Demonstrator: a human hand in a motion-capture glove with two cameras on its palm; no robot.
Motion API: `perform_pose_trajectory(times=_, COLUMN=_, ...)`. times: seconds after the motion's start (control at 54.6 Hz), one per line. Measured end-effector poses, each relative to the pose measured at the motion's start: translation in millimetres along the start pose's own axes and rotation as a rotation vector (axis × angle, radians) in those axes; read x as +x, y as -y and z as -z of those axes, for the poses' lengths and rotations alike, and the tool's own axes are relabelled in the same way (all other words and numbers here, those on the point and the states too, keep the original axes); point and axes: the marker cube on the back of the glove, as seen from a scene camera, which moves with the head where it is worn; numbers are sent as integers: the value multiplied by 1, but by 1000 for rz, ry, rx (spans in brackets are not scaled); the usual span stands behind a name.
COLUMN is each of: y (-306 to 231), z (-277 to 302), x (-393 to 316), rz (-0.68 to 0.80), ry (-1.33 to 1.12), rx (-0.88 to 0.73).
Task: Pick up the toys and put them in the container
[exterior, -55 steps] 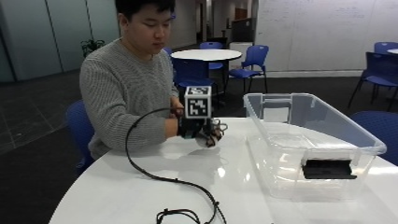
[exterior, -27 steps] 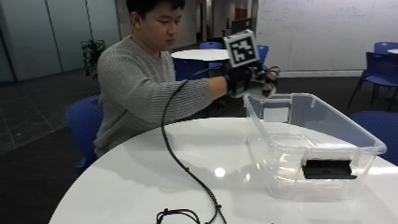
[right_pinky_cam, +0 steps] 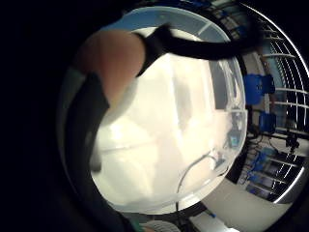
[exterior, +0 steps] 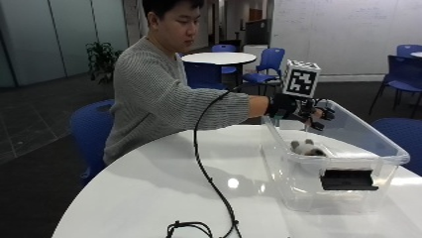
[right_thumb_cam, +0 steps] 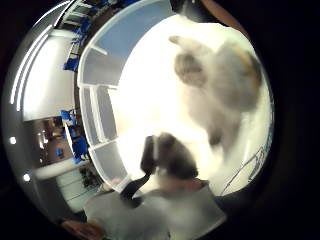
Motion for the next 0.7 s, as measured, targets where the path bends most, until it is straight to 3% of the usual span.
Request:
perform_pose_trajectory(times=0.33, y=-74, z=19, x=13, rz=54, ry=105, rx=108)
perform_pose_trajectory(times=0.403, y=-104, z=34, x=42, rz=-17, ry=185, rx=148)
perform_pose_trajectory(times=0.458, y=-137, z=47, x=74, rz=-65, ry=249, rx=180)
perform_pose_trajectory(times=0.586, y=-237, z=38, x=98, rz=93, ry=181, rx=225)
perform_pose_trajectory(times=0.696, y=-307, z=24, x=130, rz=-9, ry=121, rx=284)
